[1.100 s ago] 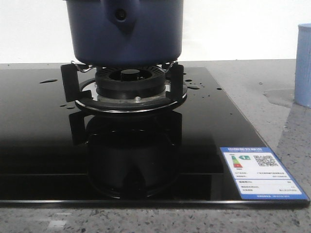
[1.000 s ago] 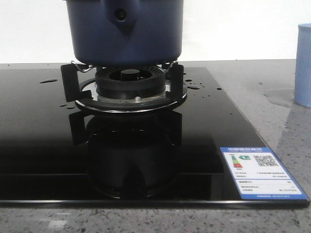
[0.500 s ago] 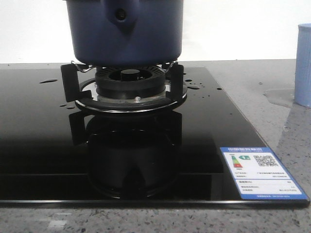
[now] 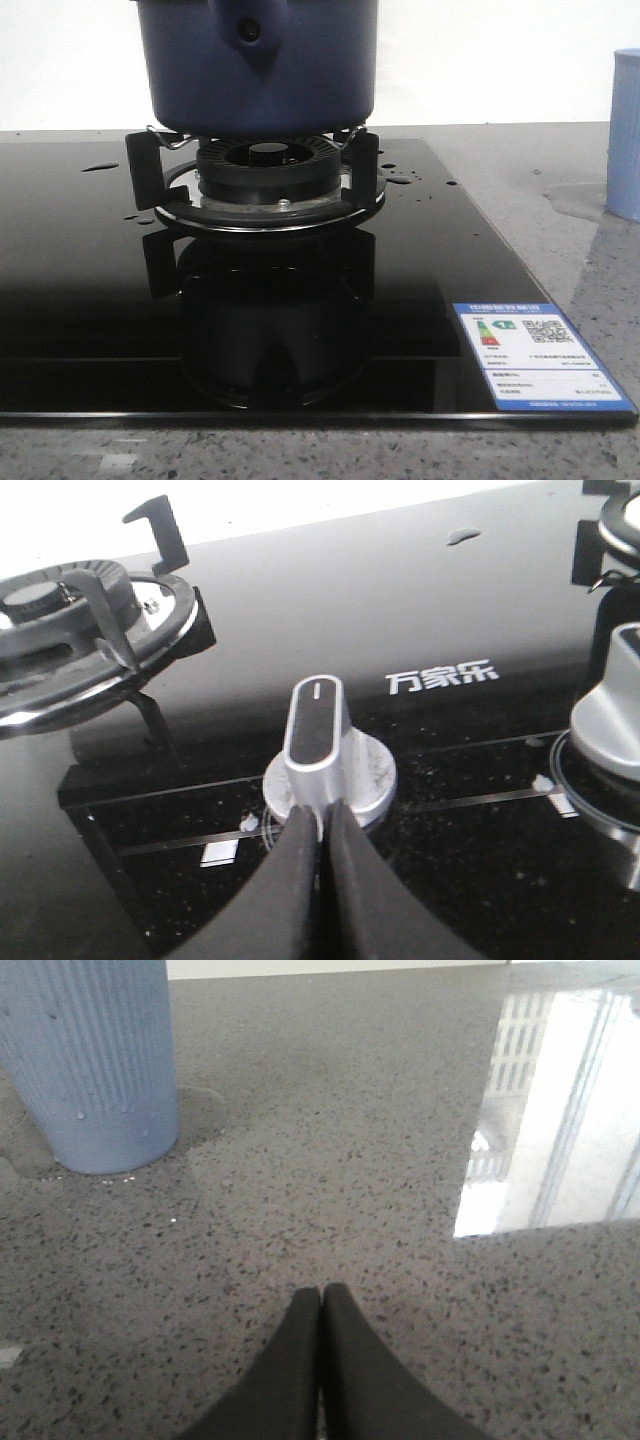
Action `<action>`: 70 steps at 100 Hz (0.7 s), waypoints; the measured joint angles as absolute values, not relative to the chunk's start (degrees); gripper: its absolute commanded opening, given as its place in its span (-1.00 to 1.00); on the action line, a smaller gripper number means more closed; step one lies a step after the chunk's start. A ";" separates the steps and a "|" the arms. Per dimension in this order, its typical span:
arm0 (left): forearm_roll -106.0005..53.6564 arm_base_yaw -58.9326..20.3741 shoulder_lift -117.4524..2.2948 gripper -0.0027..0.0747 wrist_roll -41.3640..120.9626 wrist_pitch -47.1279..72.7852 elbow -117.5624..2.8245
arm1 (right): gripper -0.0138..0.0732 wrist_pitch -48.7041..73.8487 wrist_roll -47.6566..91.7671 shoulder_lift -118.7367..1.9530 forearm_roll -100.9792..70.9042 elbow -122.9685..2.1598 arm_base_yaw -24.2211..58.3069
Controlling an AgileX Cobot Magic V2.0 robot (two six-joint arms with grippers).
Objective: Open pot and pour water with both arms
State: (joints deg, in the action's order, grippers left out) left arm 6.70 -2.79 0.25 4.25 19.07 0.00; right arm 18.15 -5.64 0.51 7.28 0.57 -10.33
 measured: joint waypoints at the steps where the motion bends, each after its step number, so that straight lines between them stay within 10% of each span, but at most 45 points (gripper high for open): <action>1: 6.91 -2.79 0.25 -0.98 4.25 19.07 0.00 | -0.85 17.85 -5.64 0.51 7.40 0.57 -10.33; 70: -30.01 -2.79 0.25 -0.98 4.25 -8.36 0.06 | -0.84 1.12 -5.64 0.51 -16.18 0.57 -10.33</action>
